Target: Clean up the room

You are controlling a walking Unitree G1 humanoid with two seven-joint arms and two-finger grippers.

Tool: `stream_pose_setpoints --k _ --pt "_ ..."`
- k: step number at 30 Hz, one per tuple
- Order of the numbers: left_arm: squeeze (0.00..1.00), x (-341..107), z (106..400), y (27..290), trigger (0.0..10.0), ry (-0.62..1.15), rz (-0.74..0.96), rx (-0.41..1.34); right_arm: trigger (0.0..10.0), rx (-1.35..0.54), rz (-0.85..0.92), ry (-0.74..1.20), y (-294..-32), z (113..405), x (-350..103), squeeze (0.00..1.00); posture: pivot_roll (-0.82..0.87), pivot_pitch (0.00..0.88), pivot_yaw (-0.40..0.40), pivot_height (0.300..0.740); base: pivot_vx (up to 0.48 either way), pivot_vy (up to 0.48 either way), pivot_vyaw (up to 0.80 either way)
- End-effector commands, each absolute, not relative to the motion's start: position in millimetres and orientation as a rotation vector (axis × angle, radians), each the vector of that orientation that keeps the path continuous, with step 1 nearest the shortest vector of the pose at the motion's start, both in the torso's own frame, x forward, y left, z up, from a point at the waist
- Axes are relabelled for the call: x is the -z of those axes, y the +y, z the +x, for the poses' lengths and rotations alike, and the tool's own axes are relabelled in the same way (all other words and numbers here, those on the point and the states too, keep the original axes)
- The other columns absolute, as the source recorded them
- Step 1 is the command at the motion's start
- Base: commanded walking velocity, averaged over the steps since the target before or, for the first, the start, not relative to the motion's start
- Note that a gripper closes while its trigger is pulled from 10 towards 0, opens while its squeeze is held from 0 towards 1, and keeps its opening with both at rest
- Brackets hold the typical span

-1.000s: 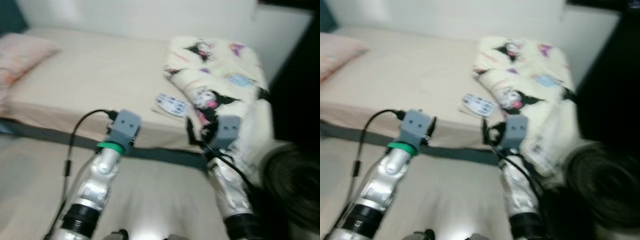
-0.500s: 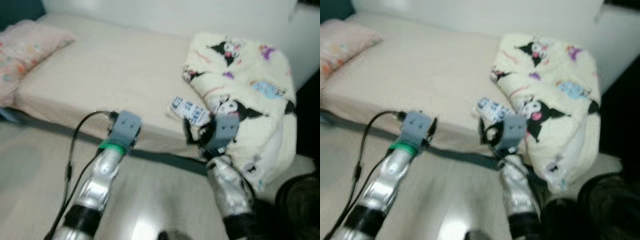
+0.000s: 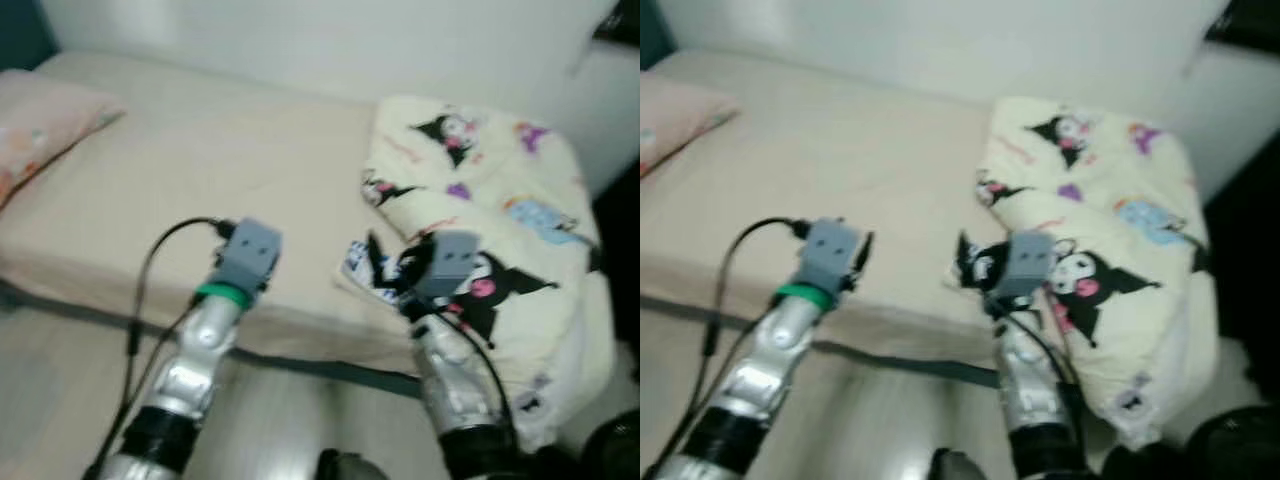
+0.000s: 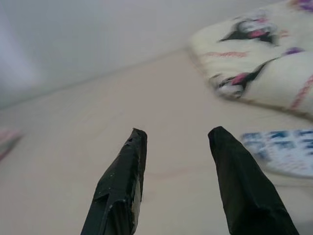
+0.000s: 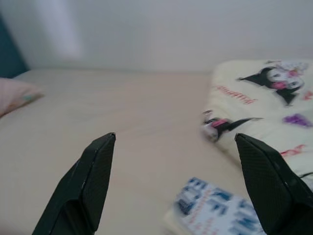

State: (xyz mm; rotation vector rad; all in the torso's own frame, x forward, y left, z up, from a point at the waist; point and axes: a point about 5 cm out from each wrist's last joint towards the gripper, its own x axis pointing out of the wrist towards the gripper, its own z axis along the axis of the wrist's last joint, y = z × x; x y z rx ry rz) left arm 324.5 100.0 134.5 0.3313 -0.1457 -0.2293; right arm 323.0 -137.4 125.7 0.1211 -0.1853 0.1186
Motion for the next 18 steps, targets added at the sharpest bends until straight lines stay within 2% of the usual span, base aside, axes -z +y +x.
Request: stream_pose_setpoints --k 1,5,11,18 --pt "0.0 -130.3 322.6 102.4 10.0 -0.134 0.341 0.231 10.0 -0.112 0.129 -0.173 -137.9 322.6 -123.3 0.0 -0.07 0.031 0.017 0.736 0.48 0.0 -0.8" --pt "0.0 -130.6 322.0 100.8 10.0 -0.138 0.342 0.241 10.0 -0.108 0.125 -0.172 -138.9 322.6 -123.0 0.0 -0.07 0.031 0.019 0.736 0.48 0.0 -0.67" --pt "0.0 -130.5 322.4 100.1 10.0 -0.136 0.342 0.243 10.0 -0.105 0.113 -0.174 -139.6 322.6 -123.3 0.0 -0.07 0.031 0.019 0.736 0.462 0.0 0.0" --pt "0.0 -128.7 322.2 101.7 10.0 -0.123 0.334 0.233 10.0 -0.111 0.113 -0.173 -139.0 322.5 -123.0 0.0 -0.07 0.033 0.023 0.736 0.0 0.0 0.0"
